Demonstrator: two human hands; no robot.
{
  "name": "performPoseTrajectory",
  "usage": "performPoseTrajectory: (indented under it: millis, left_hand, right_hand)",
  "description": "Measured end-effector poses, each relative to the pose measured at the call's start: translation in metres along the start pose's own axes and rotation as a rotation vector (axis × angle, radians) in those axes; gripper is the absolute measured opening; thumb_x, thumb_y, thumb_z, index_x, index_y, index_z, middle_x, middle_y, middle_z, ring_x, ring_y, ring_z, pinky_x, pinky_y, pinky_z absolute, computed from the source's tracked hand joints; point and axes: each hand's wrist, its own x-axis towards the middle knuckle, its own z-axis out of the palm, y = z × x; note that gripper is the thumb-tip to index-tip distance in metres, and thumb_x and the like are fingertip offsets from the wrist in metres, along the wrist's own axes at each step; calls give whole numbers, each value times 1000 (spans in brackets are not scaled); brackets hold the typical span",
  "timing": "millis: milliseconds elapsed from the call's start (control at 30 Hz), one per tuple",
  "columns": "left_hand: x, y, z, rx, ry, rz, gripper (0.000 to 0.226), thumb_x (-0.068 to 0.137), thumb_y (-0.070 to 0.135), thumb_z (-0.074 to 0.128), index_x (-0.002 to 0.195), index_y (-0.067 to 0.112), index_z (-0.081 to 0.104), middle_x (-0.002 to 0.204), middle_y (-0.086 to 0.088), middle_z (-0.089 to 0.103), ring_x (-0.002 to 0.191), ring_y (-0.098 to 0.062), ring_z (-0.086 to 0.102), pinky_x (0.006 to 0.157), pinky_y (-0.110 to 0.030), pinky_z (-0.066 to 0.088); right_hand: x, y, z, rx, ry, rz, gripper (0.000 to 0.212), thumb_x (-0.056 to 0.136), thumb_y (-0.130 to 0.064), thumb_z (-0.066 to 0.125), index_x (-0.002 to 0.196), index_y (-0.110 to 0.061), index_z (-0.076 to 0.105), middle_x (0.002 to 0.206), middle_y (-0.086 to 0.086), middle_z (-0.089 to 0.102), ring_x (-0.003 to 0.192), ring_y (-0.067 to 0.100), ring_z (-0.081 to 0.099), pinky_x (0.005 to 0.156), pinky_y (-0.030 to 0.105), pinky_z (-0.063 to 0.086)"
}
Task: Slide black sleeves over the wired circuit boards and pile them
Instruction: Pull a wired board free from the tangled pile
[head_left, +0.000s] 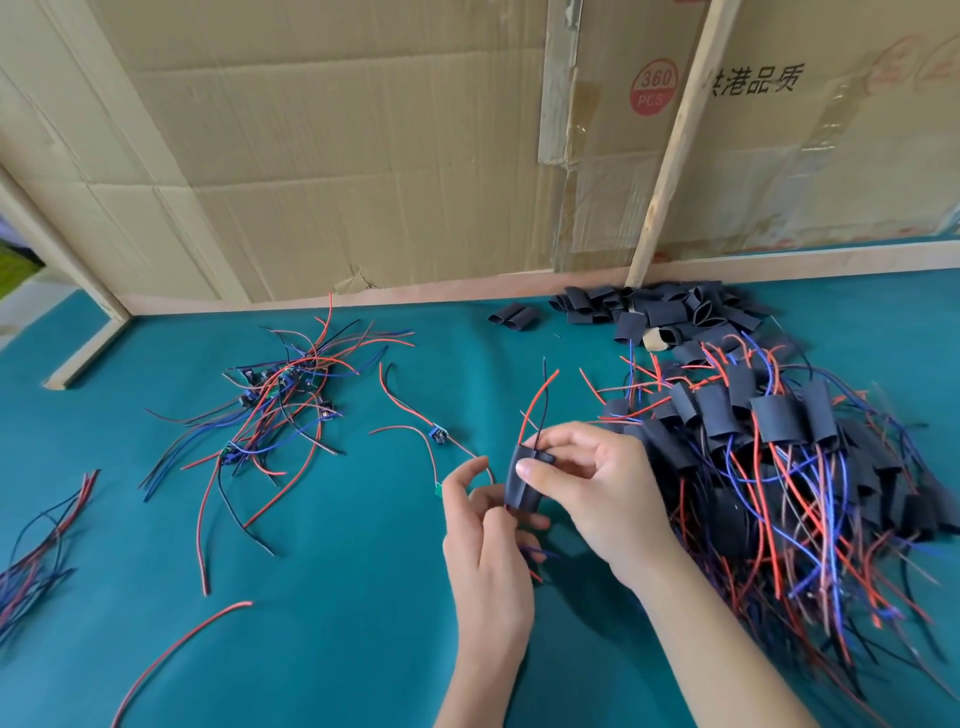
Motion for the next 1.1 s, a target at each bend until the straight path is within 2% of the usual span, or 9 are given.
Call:
performPoseTrajectory:
  millis: [133,233,300,433,567,667,767,933,1100]
  left_hand:
    - [-1,2,0,-11,-5,6,37,80,19,40,111,30,58,89,-6,74,60,-21,66,46,-22,44]
    - [-3,3,2,-7,-27,44,21,86,17,51,96,29,65,86,-5,73,63,-21,68,52,-25,50]
    - [-2,1,1,19,-15,75,23,95,10,59,86,30,68,81,-6,72,63,-17,68,54,-22,52]
    - [-1,-2,-2,22,39,80,28,96,3,65,82,26,71,76,-5,73,63,-17,70,53,-21,53]
    - [-2,-4,-2,13,46,54,18,93,3,70,87,19,71,76,-4,74,69,-19,72,55,-22,55]
    - [-1,-5,-3,1,51,45,20,92,2,71,86,21,71,76,-5,75,68,-19,71,57,-23,55]
    - [-1,-6,-3,-6,66,38,17,92,2,71,88,19,71,76,-4,74,68,-18,69,56,-21,54]
    - [0,-7,-3,-27,78,34,15,93,2,69,88,16,69,73,-1,72,65,-15,65,57,-20,53]
    - [1,-7,-2,-20,95,49,13,94,2,66,89,14,68,72,1,71,62,-15,65,57,-20,52]
  right_hand:
    - [4,2,-2,165,91,12,19,84,7,76,85,-12,75,77,6,77,71,16,70,73,23,56]
    - [7,1,-5,290,183,-2,26,86,10,73,81,-15,77,74,7,76,67,17,70,69,23,57]
    - [8,1,-6,311,211,-7,24,86,9,73,83,-14,77,77,9,77,69,18,71,70,24,57]
    - [7,4,-4,265,200,-6,17,86,7,75,88,-10,76,78,7,78,72,15,72,70,24,58]
    - [6,7,-3,158,176,-18,15,86,2,78,92,-11,75,83,5,79,78,18,74,81,39,61]
    - [5,7,-2,101,157,-34,13,79,-15,79,92,-16,76,86,4,80,81,20,75,85,46,61]
    - [5,8,-2,84,142,-31,14,78,-20,77,92,-18,76,86,2,80,81,19,75,84,45,61]
    - [5,9,-1,103,130,-11,15,78,-24,79,91,-19,76,85,1,79,80,16,75,78,35,60]
    - [8,12,-3,149,119,19,18,89,-1,75,96,-18,77,89,4,80,84,15,75,79,33,60]
